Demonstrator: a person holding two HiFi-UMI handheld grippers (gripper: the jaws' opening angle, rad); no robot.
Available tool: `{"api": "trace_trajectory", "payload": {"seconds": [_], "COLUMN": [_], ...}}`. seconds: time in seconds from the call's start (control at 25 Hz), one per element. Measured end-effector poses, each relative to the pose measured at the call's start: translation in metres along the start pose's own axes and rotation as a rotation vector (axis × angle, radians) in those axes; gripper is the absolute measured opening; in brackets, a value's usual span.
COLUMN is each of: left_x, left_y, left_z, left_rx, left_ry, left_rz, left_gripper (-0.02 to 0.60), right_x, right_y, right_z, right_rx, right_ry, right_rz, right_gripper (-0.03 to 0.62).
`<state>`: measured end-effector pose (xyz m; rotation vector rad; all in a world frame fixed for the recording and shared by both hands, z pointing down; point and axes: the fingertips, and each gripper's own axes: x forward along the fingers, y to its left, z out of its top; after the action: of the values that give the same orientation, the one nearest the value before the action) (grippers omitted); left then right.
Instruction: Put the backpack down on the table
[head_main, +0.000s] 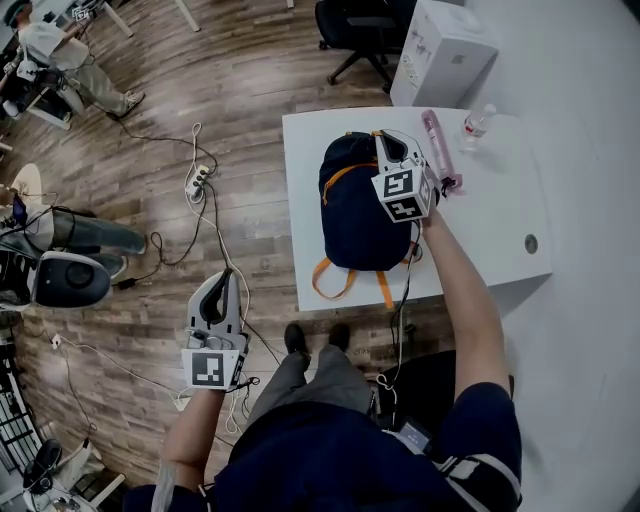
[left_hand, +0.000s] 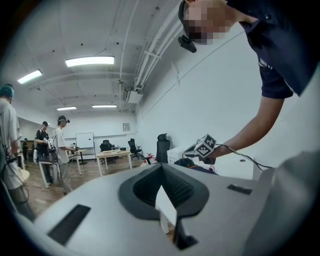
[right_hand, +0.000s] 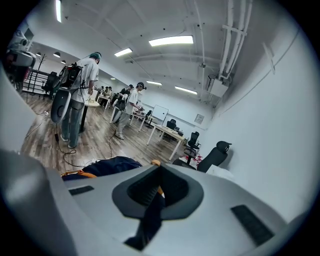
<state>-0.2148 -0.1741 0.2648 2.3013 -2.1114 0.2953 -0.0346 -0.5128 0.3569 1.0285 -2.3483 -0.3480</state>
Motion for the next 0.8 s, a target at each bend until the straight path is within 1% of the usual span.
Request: {"api": "trace_trajectory", "payload": {"seconds": [0.12, 0.28, 0.52, 0.68, 0.8], "left_x": [0.015, 0.032, 0.057, 0.072, 0.076], "left_y": [-0.006, -0.012, -0.026, -0.031, -0.031], "left_z": [0.002, -0.003, -0.012, -0.011, -0.011], "left_rx": [0.006, 0.000, -0.015, -0.038, -0.053], "left_ry": [-0.026, -0.035, -0.035, -0.035, -0.056], "left_rz": [-0.029, -0.065, -0.116, -0.129, -0.131], "left_gripper": [0.005, 0.003, 0.003, 0.003, 0.003], "right_x": [0.007, 0.015, 0.023, 0.031, 0.035], "right_y": [0.006, 0.015, 0.016, 0.016, 0.017], "right_z": [-0.011, -0.022, -0.035, -0.043, -0.050], "right_rx": [0.010, 0.009, 0.019, 0.022, 0.019], "right_ry": [0.013, 0.031, 0.039, 0.051, 0.065], "right_rz": [-0.004, -0.004, -0.016, -0.018, -0.021], "right_gripper": [-0.002, -0.002, -0.002, 0.000, 0.000]}}
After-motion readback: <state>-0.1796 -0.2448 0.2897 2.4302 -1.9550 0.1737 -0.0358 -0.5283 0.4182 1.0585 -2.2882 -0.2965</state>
